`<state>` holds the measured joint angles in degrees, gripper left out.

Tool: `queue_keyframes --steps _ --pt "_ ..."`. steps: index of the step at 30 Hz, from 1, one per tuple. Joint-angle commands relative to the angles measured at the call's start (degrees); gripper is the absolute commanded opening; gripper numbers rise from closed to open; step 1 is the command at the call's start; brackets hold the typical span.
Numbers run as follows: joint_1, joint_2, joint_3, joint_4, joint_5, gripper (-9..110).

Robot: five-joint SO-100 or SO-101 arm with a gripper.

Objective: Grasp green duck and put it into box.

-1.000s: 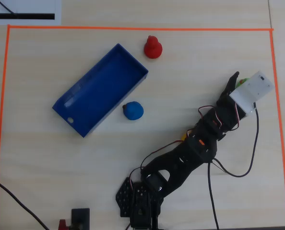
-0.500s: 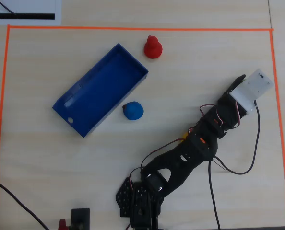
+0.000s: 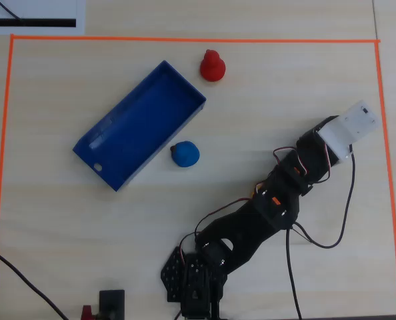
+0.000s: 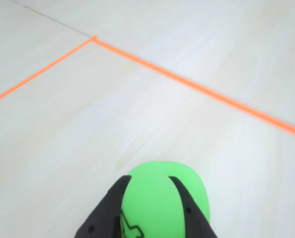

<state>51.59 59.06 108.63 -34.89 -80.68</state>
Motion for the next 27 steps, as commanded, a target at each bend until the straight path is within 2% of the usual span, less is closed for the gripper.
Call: queue_keyframes --steps 1,4,9,15,20,23,27 --pt "-3.34 22.59 5.19 15.12 5.54 0" --pt "-7.12 36.91 2.90 40.25 11.51 0" --pt "-18.63 50.89 -8.44 80.42 20.21 0" --pt "-40.78 57.04 -21.62 110.39 32.61 0" --pt "-60.21 56.78 -23.29 118.65 42.36 0" --pt "-67.24 54.14 -19.86 116.89 46.32 0" --pt "-70.75 49.48 -15.82 110.57 48.69 0"
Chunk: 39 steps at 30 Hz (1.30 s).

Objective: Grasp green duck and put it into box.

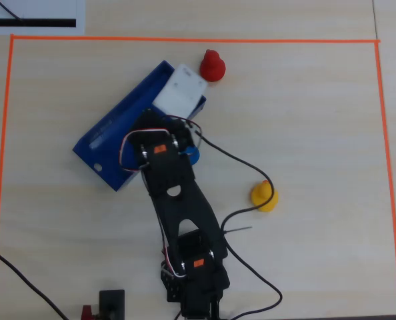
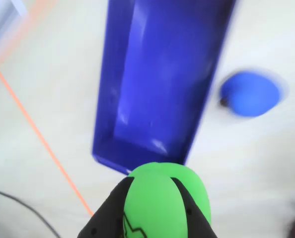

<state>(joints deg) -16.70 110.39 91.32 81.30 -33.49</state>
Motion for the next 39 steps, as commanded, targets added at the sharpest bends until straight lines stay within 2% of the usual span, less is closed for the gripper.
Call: queue_keyframes --steps 1,10,14,19,23,28,34,39 --pt "-2.64 -2.90 2.02 -7.47 1.67 0" --pt "0.35 -14.15 5.89 -24.61 0.53 0" --pt "1.76 -18.19 7.91 -28.56 -2.81 19" --pt "3.69 -16.35 10.28 -29.44 -4.83 28" --pt "6.33 -5.10 14.94 -27.69 -7.56 24" --pt "11.16 15.64 24.70 -25.93 -13.45 0" --pt "18.54 35.16 36.12 -25.22 -22.59 0" --pt "19.78 49.48 47.20 -24.26 -27.51 0"
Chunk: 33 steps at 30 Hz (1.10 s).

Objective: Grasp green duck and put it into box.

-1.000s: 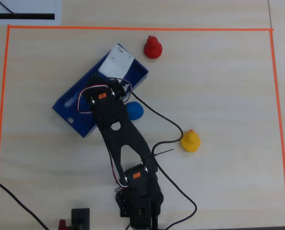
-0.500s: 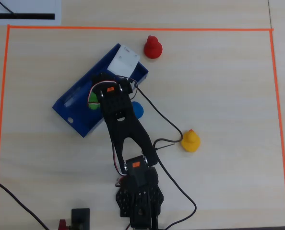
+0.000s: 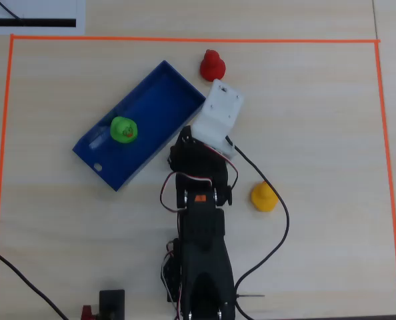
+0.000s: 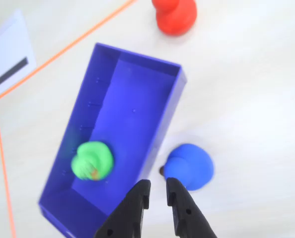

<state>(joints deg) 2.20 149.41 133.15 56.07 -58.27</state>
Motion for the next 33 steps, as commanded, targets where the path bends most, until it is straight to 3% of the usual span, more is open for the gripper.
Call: queue_keyframes --steps 1,14,33 --pt "0.70 13.10 7.65 1.32 -3.43 0" --pt "0.97 40.25 38.14 6.24 -7.91 0" --pt "1.67 40.25 45.00 19.34 -17.49 3"
